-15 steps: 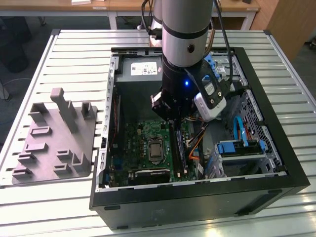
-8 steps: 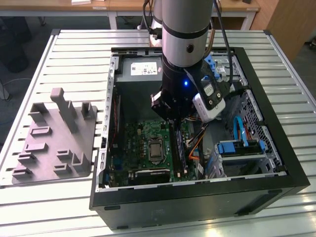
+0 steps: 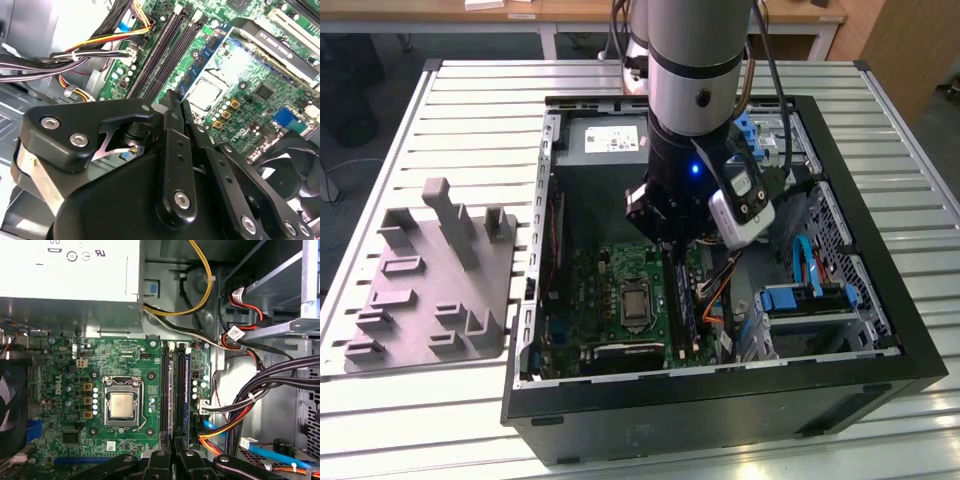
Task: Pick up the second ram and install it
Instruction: 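Insert the second ram into the second slot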
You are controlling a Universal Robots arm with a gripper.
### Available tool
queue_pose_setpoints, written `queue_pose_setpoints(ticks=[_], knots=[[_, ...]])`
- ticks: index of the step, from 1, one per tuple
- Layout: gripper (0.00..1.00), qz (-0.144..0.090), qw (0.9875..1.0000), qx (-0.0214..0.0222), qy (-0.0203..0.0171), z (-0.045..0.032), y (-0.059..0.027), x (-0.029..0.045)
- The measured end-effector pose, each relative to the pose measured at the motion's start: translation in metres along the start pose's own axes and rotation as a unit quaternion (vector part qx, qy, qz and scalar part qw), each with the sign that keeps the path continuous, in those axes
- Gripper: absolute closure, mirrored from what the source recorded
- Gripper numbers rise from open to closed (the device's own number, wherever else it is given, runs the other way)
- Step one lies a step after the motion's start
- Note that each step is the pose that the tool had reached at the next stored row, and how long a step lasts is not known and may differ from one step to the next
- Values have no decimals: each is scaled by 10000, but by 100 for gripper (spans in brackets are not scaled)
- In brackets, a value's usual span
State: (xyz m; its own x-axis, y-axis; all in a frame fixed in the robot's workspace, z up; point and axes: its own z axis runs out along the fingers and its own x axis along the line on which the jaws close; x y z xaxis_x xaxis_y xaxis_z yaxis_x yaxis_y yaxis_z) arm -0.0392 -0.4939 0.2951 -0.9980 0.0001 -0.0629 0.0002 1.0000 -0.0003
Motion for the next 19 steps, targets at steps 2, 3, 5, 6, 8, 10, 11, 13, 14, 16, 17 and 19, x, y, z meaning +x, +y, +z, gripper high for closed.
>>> queue_pose_setpoints(ticks=[2,3,5,6,8,10,11,13,14,16,17,19], knots=[[86,45,10000,3,0,0,0,0],[86,67,10000,4,0,0,0,0],[86,113,9999,7,0,0,0,0],[86,133,9999,8,0,0,0,0],[86,173,9998,11,0,0,0,0],[86,214,9998,13,0,0,0,0],[86,237,9997,14,0,1,0,0],[86,279,9996,17,0,0,0,0],[86,302,9995,19,0,0,0,0],[86,359,9994,23,0,1,0,0],[86,404,9992,25,0,1,0,0],[86,515,9987,32,0,1,0,0]])
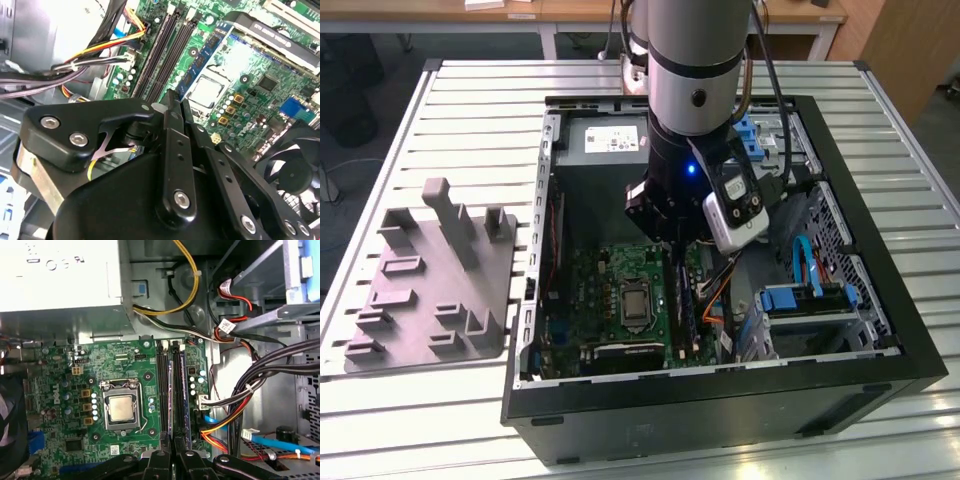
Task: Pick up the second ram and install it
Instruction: 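Insert the second ram into the second slot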
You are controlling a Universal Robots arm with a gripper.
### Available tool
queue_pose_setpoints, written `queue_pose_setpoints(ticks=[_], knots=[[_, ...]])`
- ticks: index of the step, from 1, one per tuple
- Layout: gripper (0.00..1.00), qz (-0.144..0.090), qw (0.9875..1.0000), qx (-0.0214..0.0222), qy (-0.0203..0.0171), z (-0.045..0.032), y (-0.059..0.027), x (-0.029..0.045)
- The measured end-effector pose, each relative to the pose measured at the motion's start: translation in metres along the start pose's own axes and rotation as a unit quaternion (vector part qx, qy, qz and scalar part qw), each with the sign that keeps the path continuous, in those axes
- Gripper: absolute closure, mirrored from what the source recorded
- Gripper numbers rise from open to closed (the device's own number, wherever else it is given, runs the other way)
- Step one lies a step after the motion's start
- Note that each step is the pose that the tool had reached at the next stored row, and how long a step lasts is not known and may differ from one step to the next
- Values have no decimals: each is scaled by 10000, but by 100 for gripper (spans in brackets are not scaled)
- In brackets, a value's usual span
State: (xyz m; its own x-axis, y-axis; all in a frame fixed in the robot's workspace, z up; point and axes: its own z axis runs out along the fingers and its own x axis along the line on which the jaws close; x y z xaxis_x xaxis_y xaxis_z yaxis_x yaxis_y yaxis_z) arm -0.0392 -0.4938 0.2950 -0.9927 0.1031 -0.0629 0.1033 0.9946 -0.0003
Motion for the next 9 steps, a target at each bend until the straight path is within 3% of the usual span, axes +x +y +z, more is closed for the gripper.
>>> queue_pose_setpoints(ticks=[4,9], knots=[[86,73,10000,5,0,0,0,0],[86,-315,9995,-21,0,5,0,1]])
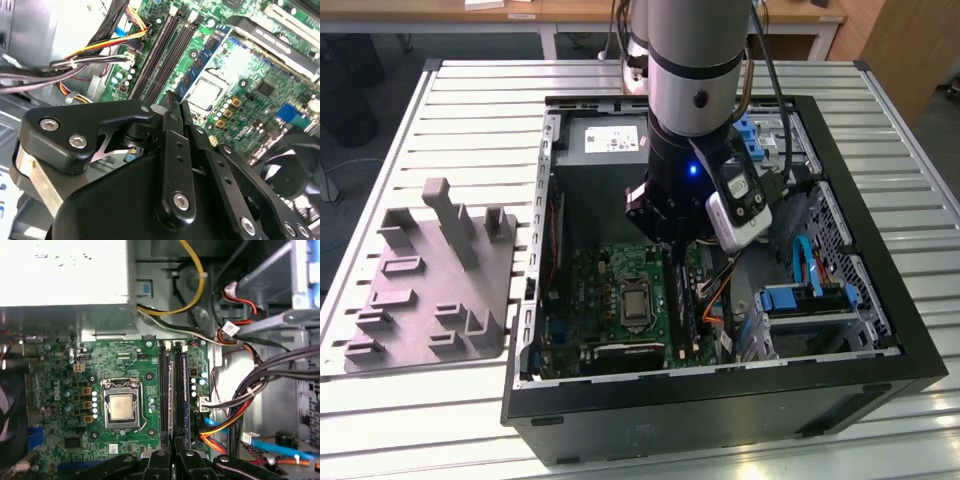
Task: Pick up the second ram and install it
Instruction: 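Insert the second ram into the second slot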
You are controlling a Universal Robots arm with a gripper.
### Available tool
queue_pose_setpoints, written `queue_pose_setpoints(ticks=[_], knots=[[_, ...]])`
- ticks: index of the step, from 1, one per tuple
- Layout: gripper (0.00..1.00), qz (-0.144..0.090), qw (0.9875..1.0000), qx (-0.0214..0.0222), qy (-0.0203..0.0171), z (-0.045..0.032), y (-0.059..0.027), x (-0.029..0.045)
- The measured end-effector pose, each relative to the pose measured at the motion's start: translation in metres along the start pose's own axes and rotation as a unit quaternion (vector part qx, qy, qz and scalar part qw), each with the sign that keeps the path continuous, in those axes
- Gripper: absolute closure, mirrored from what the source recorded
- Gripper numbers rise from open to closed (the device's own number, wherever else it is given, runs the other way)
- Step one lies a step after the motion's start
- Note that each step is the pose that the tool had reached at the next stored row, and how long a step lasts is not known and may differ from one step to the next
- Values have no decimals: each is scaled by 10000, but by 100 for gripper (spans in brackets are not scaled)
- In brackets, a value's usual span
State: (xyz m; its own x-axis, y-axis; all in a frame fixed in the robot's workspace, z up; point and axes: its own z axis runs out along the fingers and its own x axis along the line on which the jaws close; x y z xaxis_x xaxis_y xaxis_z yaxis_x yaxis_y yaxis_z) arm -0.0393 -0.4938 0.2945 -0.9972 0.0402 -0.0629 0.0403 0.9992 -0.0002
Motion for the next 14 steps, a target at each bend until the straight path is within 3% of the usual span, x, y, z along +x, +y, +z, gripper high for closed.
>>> queue_pose_setpoints(ticks=[2,14], knots=[[86,-115,9999,-8,0,1,0,-1],[86,-128,9999,-9,0,33,0,1]])
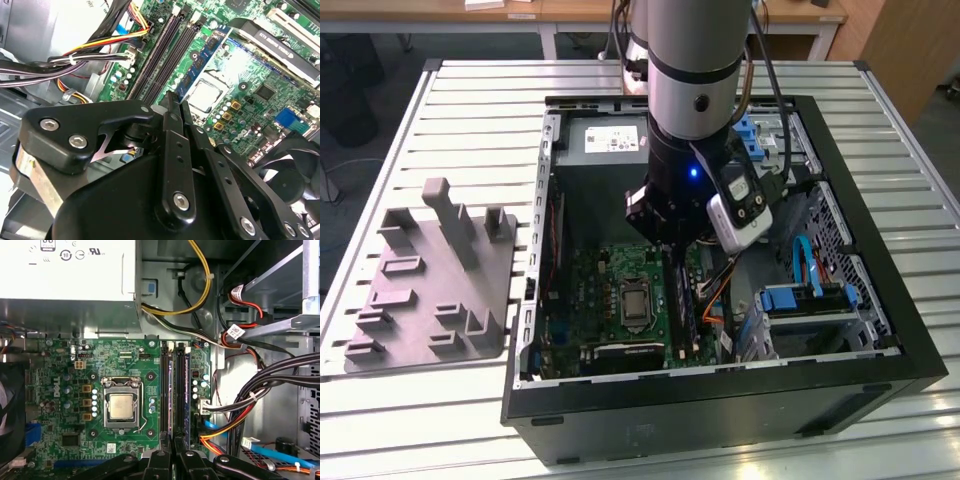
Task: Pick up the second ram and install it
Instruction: 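Insert the second ram into the second slot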
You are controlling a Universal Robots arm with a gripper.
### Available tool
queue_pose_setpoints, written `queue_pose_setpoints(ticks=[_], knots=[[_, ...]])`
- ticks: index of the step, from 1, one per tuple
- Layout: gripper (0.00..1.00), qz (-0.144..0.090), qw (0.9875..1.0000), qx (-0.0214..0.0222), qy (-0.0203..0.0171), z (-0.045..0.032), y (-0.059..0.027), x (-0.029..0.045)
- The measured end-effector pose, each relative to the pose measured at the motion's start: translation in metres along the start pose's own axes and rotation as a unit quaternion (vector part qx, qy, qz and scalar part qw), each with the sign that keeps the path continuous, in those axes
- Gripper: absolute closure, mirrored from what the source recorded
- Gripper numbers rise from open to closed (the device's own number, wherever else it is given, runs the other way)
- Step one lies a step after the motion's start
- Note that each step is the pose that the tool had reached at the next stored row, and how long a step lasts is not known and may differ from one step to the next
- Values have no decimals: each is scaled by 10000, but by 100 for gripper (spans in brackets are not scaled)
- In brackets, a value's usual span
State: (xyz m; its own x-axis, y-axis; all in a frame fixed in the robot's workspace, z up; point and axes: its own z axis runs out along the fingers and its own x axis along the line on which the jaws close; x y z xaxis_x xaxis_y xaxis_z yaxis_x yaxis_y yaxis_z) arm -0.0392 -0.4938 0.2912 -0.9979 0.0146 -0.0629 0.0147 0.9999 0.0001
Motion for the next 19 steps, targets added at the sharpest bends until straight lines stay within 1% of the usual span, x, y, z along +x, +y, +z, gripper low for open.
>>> queue_pose_setpoints(ticks=[19], knots=[[86,0,10000,0,0,110,0,7]])
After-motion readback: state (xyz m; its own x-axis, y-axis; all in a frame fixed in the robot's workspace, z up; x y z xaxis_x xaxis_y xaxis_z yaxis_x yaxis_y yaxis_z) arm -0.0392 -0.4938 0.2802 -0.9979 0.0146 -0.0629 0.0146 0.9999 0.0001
